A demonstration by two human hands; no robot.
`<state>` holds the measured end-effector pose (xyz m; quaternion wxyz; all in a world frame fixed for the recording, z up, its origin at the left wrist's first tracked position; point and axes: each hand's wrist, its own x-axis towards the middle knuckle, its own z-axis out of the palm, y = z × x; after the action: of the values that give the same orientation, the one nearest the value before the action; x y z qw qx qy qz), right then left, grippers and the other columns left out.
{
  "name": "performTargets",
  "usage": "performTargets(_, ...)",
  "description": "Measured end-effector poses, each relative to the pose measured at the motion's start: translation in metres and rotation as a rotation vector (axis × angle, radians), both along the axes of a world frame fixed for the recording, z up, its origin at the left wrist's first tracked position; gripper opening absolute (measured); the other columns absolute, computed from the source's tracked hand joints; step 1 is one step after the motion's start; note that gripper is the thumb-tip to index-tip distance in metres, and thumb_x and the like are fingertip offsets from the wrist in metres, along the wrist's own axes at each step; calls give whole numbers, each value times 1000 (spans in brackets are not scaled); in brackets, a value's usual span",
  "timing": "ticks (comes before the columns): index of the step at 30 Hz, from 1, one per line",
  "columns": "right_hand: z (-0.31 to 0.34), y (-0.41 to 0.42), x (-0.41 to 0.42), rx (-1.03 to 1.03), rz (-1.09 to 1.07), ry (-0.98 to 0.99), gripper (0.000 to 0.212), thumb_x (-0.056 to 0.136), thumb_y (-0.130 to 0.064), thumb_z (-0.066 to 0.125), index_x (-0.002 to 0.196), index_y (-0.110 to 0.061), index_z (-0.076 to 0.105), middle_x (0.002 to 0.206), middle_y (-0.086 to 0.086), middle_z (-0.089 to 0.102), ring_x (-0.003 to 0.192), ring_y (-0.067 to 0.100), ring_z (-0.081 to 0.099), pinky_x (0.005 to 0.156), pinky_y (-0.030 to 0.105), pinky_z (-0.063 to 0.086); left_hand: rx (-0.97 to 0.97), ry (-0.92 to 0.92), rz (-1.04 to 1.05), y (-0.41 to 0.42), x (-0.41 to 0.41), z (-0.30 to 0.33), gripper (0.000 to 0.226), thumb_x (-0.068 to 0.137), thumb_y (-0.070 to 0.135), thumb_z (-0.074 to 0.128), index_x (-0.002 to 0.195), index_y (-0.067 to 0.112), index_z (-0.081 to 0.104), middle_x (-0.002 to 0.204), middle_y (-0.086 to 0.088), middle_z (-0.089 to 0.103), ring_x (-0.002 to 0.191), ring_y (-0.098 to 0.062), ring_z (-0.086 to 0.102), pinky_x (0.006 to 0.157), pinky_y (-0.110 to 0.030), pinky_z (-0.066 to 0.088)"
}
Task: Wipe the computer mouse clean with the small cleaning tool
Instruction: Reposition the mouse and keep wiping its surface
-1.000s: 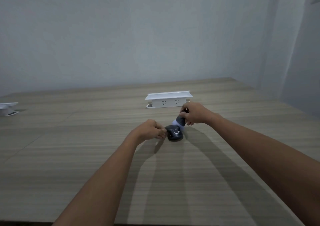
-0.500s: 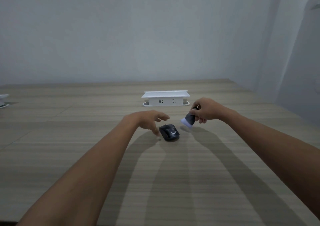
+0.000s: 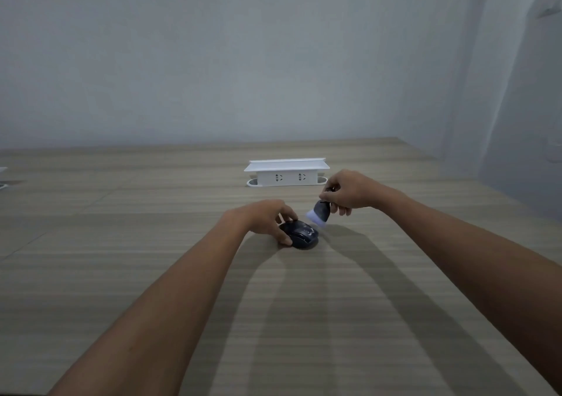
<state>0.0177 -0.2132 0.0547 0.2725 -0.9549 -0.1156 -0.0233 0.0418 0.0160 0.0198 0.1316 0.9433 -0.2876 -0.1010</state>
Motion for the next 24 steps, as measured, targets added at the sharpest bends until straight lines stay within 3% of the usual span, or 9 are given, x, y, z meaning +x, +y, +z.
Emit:
performTargets(5,2,15,-3,-41,28,-73,22,94,-16,58,93,1,71,68,8,72,34,0,56,39,15,45,-32,-44,43,-1,-7,-8,68,71,54,79,126,17,62,116,1,59,106,-18,59,90,-33,52)
performTargets(8,6,26,-6,-36,37,-118,19,92,-16,60,90,0,71,64,7,69,31,-2,53,37,13,42,-11,-61,63,1,-9,-12,70,70,61,76,123,16,64,115,-3,59,103,-21,59,92,-40,53)
performTargets(13,9,38,-5,25,29,-147,17,88,-16,64,85,-3,74,58,1,65,33,-1,52,38,13,42,-76,54,106,10,-8,-15,59,62,59,79,109,27,71,102,9,73,98,-13,68,95,-44,53)
performTargets(19,2,53,-5,58,36,-110,15,84,-16,69,73,-6,70,58,3,65,31,-2,51,37,14,41,-167,88,157,10,-11,-19,69,52,64,82,108,25,71,97,5,75,91,-16,70,92,-44,55)
performTargets(24,1,46,1,-39,-26,-118,16,82,-15,69,75,-1,74,62,8,67,43,14,56,36,18,42,-214,87,174,7,-13,-20,61,63,49,86,113,19,70,100,3,74,93,-15,68,86,-31,54)
